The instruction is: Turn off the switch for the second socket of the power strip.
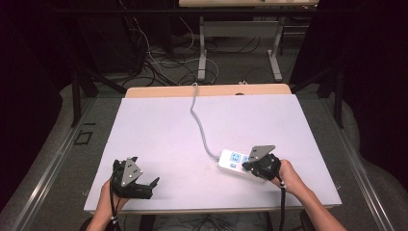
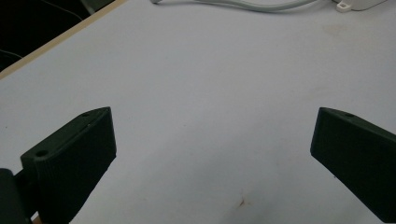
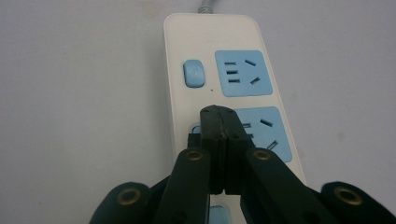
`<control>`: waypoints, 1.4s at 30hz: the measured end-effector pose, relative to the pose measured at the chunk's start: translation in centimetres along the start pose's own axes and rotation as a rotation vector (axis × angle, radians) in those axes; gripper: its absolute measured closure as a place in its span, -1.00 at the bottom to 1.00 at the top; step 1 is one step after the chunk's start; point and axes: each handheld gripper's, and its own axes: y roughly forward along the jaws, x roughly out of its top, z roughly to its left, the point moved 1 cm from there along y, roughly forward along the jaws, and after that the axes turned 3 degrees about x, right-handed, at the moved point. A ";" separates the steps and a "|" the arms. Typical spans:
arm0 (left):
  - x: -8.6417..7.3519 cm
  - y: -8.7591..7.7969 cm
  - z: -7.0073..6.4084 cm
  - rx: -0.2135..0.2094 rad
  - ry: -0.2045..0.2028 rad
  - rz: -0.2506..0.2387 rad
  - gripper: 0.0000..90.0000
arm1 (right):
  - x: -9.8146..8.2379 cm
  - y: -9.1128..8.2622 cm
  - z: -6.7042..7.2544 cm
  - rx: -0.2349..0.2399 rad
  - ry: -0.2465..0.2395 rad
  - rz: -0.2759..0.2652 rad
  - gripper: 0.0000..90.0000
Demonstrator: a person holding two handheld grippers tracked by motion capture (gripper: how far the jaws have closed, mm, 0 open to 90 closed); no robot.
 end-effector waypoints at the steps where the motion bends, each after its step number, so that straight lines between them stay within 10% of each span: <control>1: 0.0 0.0 0.0 0.000 0.000 0.000 -1.00 | 0.0 0.0 0.1 -0.010 -0.001 0.004 1.00; 42: 0.0 0.0 0.0 -0.002 0.009 0.007 -1.00 | 0.0 0.0 -0.1 0.013 0.030 0.003 1.00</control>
